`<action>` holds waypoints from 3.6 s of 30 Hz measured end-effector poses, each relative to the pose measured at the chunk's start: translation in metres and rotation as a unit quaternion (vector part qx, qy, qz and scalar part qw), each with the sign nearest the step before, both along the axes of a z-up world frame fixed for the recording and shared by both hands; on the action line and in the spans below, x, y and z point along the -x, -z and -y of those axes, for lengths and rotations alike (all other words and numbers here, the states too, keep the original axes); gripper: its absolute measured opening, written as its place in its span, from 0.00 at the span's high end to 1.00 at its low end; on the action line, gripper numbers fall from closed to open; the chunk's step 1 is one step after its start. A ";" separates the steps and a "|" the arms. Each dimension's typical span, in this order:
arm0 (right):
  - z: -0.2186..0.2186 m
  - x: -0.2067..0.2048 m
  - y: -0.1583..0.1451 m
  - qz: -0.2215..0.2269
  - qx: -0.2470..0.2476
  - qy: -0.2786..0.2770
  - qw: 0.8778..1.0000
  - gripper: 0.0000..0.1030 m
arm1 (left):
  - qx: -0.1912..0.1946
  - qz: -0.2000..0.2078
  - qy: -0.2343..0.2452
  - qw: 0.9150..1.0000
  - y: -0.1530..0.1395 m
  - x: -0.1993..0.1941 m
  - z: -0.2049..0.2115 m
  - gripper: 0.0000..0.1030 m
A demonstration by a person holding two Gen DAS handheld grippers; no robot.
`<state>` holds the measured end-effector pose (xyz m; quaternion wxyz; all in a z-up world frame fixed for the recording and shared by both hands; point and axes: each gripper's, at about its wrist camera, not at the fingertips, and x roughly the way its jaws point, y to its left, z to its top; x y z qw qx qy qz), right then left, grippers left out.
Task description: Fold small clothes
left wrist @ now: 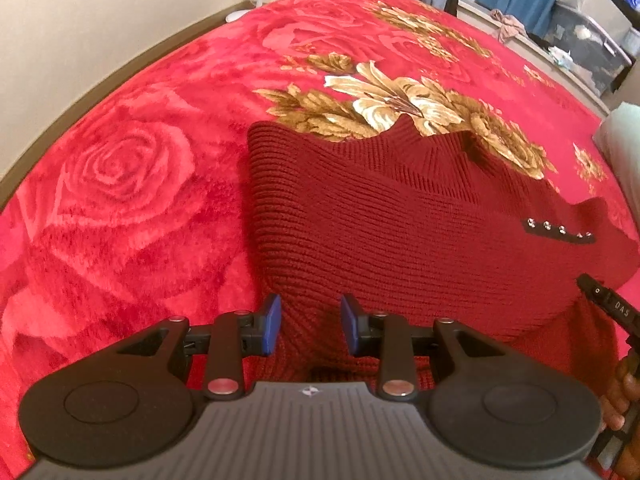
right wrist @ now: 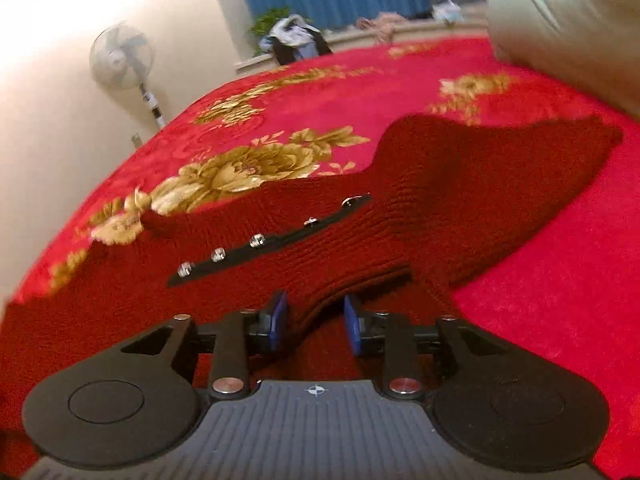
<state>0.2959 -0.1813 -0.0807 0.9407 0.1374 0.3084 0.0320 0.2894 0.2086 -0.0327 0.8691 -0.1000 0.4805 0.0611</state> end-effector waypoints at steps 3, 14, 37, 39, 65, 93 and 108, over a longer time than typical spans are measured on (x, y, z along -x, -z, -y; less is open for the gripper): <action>0.000 0.001 0.003 0.016 0.009 -0.006 1.000 0.69 | -0.001 0.000 -0.002 1.000 0.000 -0.002 0.001 0.65; -0.002 0.003 0.005 0.028 0.013 -0.004 1.000 0.69 | -0.006 0.010 0.002 1.000 -0.005 -0.002 0.006 0.65; 0.141 -0.014 -0.030 0.032 -0.030 0.098 0.994 0.69 | -0.037 -0.013 0.040 0.998 0.010 -0.004 0.023 0.62; 0.174 -0.023 -0.027 0.026 -0.043 0.137 0.989 0.67 | -0.043 -0.013 0.045 0.998 0.012 -0.004 0.026 0.61; 0.297 -0.113 0.010 -0.014 -0.116 0.287 0.951 0.90 | -0.029 -0.008 0.065 0.997 0.016 -0.011 0.023 0.56; -0.038 0.080 -0.029 -0.010 0.052 -0.162 0.985 0.75 | 0.236 0.055 -0.032 0.970 0.008 0.005 -0.034 0.92; 0.104 0.147 -0.018 0.063 0.075 -0.070 0.993 0.64 | 0.268 0.126 -0.010 0.955 0.044 -0.047 0.048 0.77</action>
